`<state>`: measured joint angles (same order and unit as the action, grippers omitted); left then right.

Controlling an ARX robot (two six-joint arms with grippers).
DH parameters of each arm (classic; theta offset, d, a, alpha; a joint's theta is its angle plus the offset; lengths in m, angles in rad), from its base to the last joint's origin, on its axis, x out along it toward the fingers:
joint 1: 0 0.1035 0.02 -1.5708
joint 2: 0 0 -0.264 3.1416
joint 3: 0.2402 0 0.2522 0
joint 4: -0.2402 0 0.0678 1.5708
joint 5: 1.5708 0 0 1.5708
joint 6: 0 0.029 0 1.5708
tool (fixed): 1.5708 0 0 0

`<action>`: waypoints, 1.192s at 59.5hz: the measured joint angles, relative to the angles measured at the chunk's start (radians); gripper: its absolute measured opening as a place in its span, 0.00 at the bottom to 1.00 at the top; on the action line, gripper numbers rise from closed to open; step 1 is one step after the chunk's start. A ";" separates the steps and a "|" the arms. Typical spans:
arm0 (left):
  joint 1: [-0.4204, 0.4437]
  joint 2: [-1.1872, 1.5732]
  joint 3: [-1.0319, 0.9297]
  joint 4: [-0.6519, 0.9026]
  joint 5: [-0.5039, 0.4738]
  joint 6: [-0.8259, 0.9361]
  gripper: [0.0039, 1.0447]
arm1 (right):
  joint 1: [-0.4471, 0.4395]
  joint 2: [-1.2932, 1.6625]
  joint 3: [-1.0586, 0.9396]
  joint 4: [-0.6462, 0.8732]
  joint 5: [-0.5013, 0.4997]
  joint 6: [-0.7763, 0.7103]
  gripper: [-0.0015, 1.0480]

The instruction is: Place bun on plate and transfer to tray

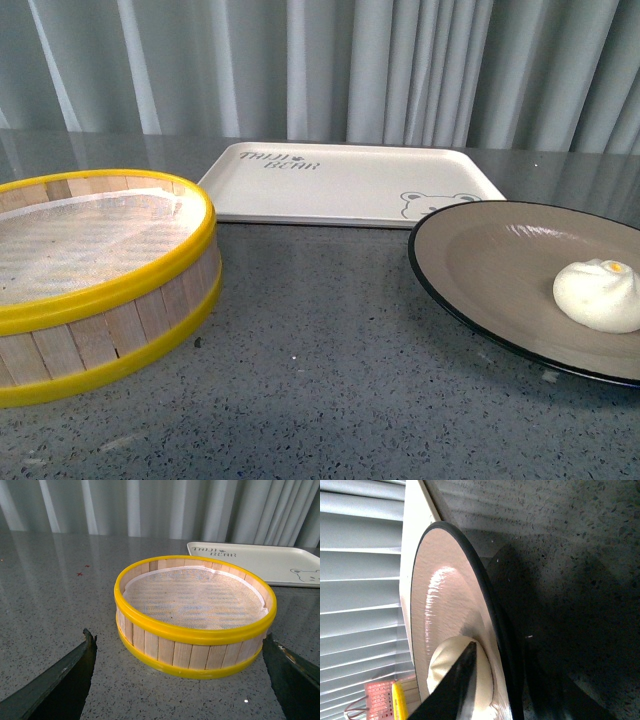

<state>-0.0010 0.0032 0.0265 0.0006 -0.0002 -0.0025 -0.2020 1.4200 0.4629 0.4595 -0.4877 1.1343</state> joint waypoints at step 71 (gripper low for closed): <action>0.000 0.000 0.000 0.000 0.000 0.000 0.94 | -0.012 0.264 0.466 0.058 -0.083 0.000 0.03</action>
<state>-0.0010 0.0032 0.0265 0.0006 -0.0002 -0.0025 -0.2138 1.6836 0.9287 0.5171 -0.5705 1.1343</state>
